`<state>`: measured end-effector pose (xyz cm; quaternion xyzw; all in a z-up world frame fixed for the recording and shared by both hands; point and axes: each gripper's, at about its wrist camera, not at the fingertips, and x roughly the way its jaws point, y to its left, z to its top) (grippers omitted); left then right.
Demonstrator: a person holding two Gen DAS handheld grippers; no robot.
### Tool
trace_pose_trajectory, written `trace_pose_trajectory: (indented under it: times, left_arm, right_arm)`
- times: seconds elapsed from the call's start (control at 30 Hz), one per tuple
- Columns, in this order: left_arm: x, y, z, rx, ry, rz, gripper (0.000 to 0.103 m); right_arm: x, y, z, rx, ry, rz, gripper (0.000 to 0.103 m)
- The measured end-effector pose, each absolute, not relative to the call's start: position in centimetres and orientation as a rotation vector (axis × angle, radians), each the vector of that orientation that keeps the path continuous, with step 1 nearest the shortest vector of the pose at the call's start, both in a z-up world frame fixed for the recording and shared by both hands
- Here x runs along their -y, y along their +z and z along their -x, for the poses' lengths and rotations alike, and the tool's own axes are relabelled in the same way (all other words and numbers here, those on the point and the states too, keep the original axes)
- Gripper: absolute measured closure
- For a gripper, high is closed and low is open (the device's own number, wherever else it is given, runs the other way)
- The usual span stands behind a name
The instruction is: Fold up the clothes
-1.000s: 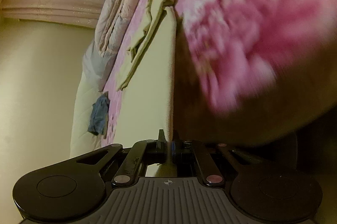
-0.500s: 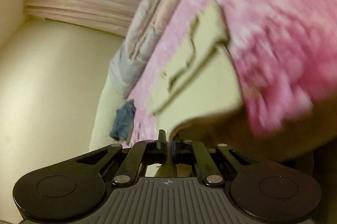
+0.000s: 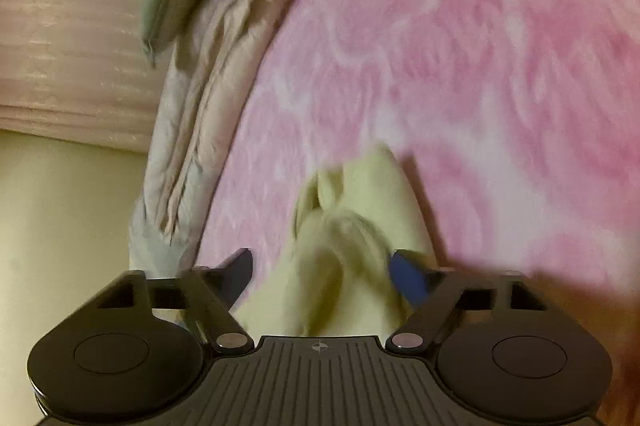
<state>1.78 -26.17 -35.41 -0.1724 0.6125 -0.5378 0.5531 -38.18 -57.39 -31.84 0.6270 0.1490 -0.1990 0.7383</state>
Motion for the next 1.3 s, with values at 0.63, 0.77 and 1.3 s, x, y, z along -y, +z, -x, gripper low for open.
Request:
trace_pose_trajectory:
  times: [0.63, 0.77, 1.3]
  left_arm:
    - [29.6, -34.8, 0.7, -1.207, -1.466, -0.046, 0.077]
    - [30.6, -35.4, 1.2, -1.186, -1.461, -0.09, 0.077]
    - [29.2, -35.3, 1.4, -1.103, -1.596, -0.013, 0.1]
  right_arm:
    - [54.5, -30.7, 34.1, -0.549, -0.326, -0.71, 0.059]
    - [55.4, -31.4, 33.6, -0.566, -0.345, -0.725, 0.061]
    - [54.8, -31.0, 34.5, -0.504, -0.323, -0.744, 0.098]
